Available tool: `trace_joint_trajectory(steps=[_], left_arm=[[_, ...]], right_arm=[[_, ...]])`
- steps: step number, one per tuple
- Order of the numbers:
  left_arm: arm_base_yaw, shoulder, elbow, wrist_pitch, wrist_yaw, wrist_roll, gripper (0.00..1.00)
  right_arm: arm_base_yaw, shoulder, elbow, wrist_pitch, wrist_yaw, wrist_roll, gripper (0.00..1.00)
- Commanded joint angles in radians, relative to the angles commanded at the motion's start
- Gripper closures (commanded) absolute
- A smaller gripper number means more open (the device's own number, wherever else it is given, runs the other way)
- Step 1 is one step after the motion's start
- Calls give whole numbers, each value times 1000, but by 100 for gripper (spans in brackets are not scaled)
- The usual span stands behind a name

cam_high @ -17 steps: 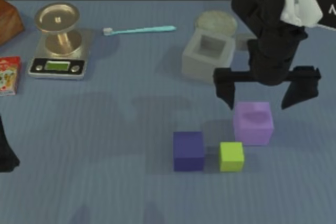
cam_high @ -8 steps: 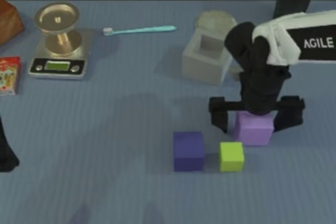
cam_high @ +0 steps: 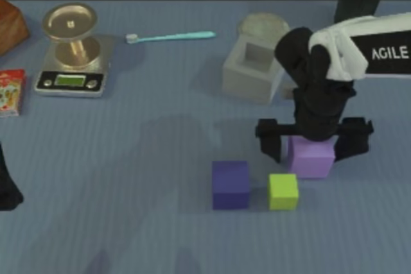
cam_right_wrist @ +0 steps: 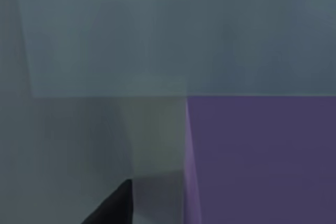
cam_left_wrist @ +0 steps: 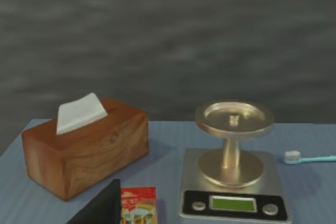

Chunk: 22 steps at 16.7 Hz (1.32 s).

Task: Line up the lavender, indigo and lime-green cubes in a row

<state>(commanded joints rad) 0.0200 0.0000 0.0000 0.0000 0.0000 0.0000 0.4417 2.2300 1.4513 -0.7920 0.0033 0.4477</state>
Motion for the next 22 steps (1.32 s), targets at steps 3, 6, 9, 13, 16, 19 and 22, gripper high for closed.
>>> trace_joint_trajectory(steps=[3, 6, 9, 13, 16, 19, 22], left_arm=[[0, 0, 0, 0, 0, 0, 0], [0, 0, 0, 0, 0, 0, 0], [0, 0, 0, 0, 0, 0, 0], [0, 0, 0, 0, 0, 0, 0], [0, 0, 0, 0, 0, 0, 0], [0, 0, 0, 0, 0, 0, 0], [0, 0, 0, 0, 0, 0, 0]], right_arm=[[0, 0, 0, 0, 0, 0, 53], [0, 0, 0, 0, 0, 0, 75], [0, 0, 0, 0, 0, 0, 98], [0, 0, 0, 0, 0, 0, 100], [0, 0, 0, 0, 0, 0, 100], [-2, -15, 5, -9, 5, -2, 100], [0, -45, 47, -82, 5, 0, 100]])
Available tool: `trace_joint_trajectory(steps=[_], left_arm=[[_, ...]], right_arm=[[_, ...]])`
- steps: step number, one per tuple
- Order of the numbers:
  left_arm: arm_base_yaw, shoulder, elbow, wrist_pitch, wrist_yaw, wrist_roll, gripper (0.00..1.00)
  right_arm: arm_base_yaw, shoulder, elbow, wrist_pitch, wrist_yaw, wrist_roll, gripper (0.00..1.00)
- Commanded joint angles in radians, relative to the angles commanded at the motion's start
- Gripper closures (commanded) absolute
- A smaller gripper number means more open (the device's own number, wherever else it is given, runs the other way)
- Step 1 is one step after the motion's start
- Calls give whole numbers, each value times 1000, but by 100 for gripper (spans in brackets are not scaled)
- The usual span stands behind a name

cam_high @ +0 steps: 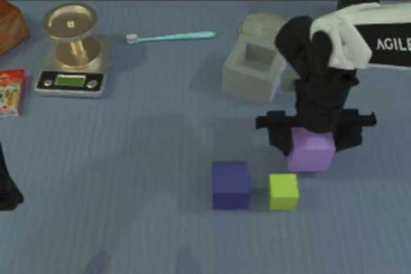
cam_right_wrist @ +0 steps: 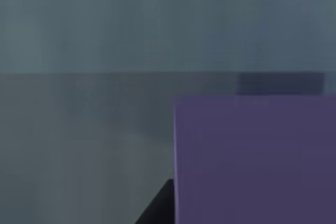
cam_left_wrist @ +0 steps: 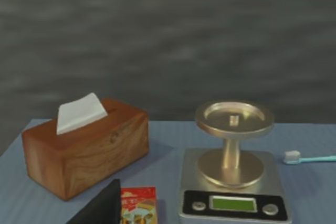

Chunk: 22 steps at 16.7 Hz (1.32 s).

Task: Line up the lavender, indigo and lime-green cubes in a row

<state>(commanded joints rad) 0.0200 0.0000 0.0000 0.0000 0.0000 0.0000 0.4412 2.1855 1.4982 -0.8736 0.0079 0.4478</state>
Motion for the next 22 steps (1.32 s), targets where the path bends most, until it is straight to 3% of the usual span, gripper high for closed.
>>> trace_joint_trajectory(steps=[4, 12, 22], left_arm=[[0, 0, 0, 0, 0, 0, 0], [0, 0, 0, 0, 0, 0, 0], [0, 0, 0, 0, 0, 0, 0]], right_arm=[[6, -63, 72, -142, -1, -3, 100], [28, -44, 118, -178, -1, 24, 100], [367, 288, 761, -479, 4, 378, 100]])
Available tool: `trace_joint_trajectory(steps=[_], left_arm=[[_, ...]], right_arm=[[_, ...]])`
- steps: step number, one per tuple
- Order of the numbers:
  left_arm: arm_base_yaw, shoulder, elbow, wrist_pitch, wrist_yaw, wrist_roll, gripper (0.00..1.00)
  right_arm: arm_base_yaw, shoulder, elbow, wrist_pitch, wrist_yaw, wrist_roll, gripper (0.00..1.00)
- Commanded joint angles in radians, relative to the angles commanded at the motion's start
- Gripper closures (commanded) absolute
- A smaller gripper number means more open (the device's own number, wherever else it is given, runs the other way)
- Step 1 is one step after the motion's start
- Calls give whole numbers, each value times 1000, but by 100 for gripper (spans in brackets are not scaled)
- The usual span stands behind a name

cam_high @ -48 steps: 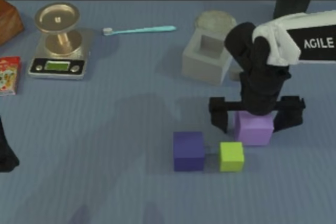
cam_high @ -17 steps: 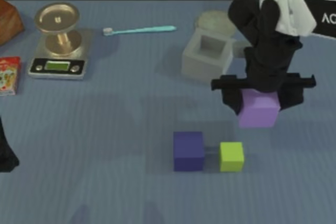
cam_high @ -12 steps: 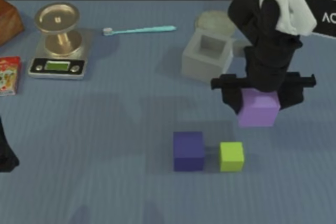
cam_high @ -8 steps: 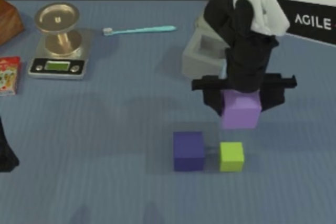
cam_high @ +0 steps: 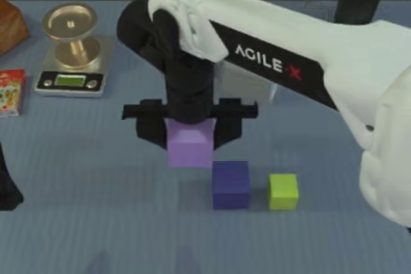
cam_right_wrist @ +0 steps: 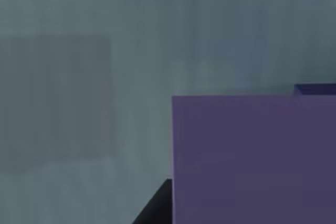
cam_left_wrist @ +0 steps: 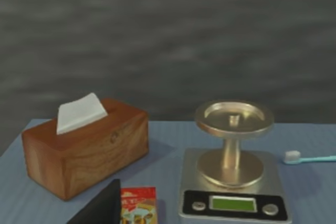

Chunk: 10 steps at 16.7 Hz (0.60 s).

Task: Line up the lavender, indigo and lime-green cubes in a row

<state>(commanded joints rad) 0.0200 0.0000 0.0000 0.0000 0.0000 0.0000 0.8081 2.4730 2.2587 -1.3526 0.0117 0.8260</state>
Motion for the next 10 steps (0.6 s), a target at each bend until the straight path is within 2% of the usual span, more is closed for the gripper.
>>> trace_joint_trajectory(steps=[4, 10], left_arm=[[0, 0, 0, 0, 0, 0, 0], [0, 0, 0, 0, 0, 0, 0]], right_arm=[[99, 76, 156, -76, 3, 101, 100], [106, 79, 165, -78, 2, 112, 100]])
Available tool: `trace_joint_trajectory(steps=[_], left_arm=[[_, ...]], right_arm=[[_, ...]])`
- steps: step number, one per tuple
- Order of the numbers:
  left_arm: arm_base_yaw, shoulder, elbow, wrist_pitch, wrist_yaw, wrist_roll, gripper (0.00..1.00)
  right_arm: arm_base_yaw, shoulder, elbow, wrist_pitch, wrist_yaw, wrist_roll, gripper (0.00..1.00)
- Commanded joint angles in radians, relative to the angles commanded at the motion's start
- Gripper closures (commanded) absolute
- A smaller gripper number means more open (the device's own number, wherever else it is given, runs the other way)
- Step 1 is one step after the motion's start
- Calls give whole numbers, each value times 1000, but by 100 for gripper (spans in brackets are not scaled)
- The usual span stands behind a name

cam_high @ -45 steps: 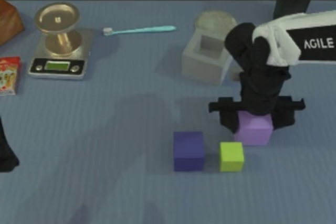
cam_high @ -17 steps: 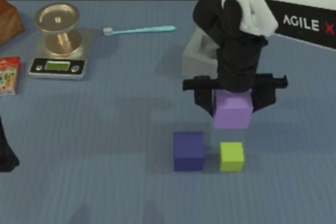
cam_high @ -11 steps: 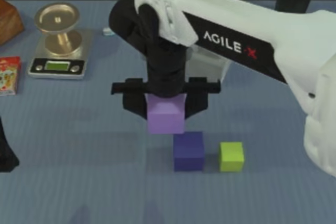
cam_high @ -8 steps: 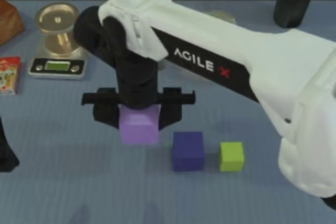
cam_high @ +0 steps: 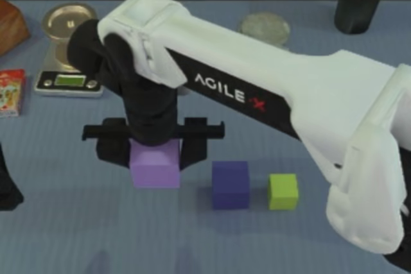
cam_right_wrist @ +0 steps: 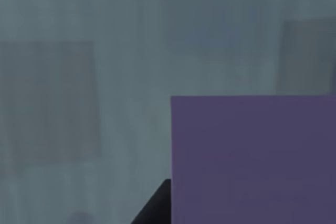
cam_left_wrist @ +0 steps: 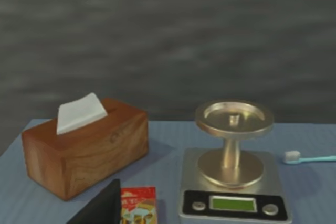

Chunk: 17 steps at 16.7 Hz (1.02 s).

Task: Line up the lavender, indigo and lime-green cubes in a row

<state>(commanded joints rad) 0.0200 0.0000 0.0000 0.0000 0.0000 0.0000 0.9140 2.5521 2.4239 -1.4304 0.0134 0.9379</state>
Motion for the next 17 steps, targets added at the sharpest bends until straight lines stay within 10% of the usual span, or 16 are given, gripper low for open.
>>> trace_joint_trajectory(steps=[13, 17], left_arm=[[0, 0, 0, 0, 0, 0, 0], [0, 0, 0, 0, 0, 0, 0]], right_arm=[[5, 19, -244, 258, 2, 1, 100], [5, 19, -244, 258, 2, 1, 70]])
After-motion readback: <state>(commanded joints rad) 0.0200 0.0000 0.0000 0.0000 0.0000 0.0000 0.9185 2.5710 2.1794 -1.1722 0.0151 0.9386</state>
